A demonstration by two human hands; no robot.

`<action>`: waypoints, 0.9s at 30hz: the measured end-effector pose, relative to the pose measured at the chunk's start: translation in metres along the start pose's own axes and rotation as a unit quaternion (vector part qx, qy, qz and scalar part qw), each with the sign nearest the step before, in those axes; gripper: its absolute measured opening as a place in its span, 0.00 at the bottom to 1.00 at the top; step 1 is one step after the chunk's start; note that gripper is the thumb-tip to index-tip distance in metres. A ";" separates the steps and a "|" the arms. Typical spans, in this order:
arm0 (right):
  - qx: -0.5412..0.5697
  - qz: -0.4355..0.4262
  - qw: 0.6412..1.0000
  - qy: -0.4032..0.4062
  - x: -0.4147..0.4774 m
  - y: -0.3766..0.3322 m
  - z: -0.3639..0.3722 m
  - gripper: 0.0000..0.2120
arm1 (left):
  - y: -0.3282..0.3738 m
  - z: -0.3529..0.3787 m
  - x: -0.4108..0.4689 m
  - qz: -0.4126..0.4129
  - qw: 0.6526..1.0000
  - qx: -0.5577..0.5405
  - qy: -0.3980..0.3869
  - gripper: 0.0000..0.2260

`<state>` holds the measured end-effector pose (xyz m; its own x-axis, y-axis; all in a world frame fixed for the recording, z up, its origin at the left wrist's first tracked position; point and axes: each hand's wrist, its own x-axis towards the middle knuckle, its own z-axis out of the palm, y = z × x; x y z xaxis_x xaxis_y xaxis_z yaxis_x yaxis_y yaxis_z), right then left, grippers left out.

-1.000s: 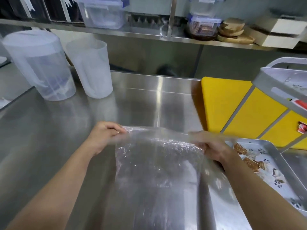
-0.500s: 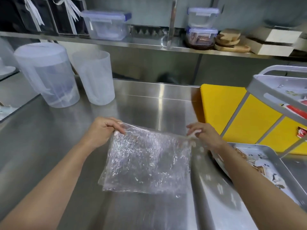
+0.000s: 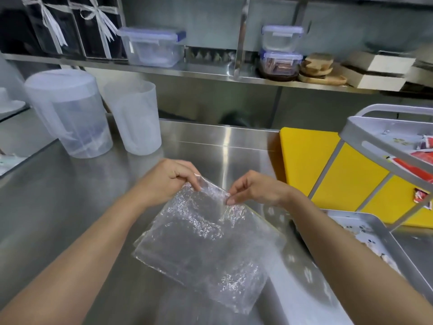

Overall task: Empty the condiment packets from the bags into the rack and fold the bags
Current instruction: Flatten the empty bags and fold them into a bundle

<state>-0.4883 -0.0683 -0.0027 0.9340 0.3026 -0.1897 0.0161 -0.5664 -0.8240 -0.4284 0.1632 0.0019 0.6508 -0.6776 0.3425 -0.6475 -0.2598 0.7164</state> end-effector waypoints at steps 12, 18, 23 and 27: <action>0.339 -0.088 0.920 0.176 -0.016 0.020 -0.015 0.04 | -0.052 -0.020 -0.036 -0.162 0.761 -0.586 0.224 0.27; 0.394 -0.042 0.901 0.176 -0.009 0.033 0.006 0.04 | -0.045 0.060 -0.052 -0.354 0.802 -0.405 0.262 0.15; 0.367 0.061 0.895 0.246 -0.010 0.053 0.013 0.09 | -0.039 0.064 -0.039 -0.401 0.733 -0.530 0.142 0.26; 0.319 0.103 0.896 0.292 -0.014 0.064 0.018 0.10 | -0.039 0.058 -0.040 -0.410 0.762 -0.501 0.030 0.33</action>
<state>-0.5071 -0.0948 -0.0627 0.9240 -0.3165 -0.2148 -0.2115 0.0451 -0.9763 -0.4520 0.1602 -0.0749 0.7100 -0.5294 -0.4643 0.5945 0.0972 0.7982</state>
